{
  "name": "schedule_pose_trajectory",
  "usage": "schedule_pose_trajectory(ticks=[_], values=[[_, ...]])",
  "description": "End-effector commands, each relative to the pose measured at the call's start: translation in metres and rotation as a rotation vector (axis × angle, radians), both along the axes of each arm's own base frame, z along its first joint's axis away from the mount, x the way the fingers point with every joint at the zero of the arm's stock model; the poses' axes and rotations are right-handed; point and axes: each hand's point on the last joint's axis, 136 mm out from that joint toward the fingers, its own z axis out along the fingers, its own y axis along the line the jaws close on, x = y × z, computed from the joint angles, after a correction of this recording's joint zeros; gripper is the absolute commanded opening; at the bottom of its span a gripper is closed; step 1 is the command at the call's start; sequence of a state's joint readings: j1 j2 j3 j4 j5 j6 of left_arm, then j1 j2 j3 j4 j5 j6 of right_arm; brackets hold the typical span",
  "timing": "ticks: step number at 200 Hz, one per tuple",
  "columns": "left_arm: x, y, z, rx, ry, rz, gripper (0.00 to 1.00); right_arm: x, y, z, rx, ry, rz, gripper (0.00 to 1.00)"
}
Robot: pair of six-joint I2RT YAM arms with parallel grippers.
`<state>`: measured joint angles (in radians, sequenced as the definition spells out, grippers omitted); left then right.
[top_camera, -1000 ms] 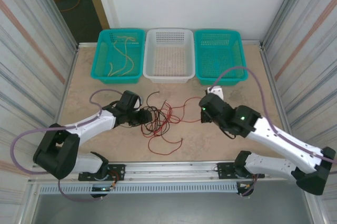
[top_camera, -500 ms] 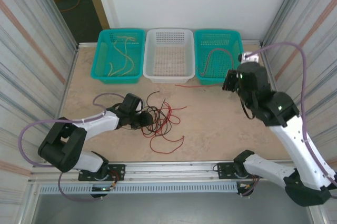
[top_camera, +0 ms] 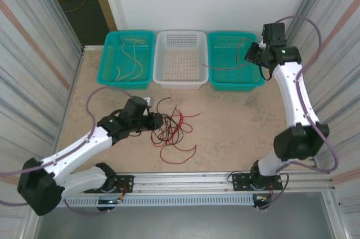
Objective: Untangle the cables
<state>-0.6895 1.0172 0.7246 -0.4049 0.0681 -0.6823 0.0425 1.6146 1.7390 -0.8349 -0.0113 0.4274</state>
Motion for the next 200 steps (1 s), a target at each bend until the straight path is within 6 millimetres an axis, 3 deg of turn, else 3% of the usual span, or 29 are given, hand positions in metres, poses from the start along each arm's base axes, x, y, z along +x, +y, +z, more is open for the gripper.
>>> schedule_pose_trajectory(ticks=[1,22,41,61,88,111,135,168,200], values=[[-0.003,0.018,0.008,0.054,-0.042,0.035,0.38,0.026,0.003,-0.007,0.074,0.009,0.029,0.04],[-0.007,0.018,0.014,0.034,-0.045,0.031,0.48,0.041,-0.005,-0.046,0.04,0.102,-0.001,0.22],[-0.012,0.02,0.009,0.051,-0.026,0.016,0.56,0.036,-0.004,-0.07,0.037,0.169,-0.007,0.36],[-0.017,0.023,0.0,0.084,0.002,0.004,0.61,0.023,0.004,-0.074,0.005,0.15,0.005,0.51],[-0.02,0.021,-0.012,0.102,0.034,-0.024,0.66,-0.005,0.021,-0.063,-0.052,0.136,0.042,0.52],[-0.021,0.015,-0.034,0.139,0.109,-0.056,0.6,-0.041,0.054,-0.056,-0.083,0.09,0.118,0.53],[-0.021,0.004,-0.045,0.119,0.144,-0.077,0.53,-0.087,0.105,-0.072,-0.074,0.069,0.239,0.53],[-0.019,-0.006,-0.053,0.103,0.168,-0.095,0.49,-0.148,0.175,-0.115,0.022,0.072,0.406,0.55],[-0.025,-0.011,-0.062,0.116,0.215,-0.122,0.45,-0.185,0.212,-0.154,0.046,0.169,0.487,0.55]])
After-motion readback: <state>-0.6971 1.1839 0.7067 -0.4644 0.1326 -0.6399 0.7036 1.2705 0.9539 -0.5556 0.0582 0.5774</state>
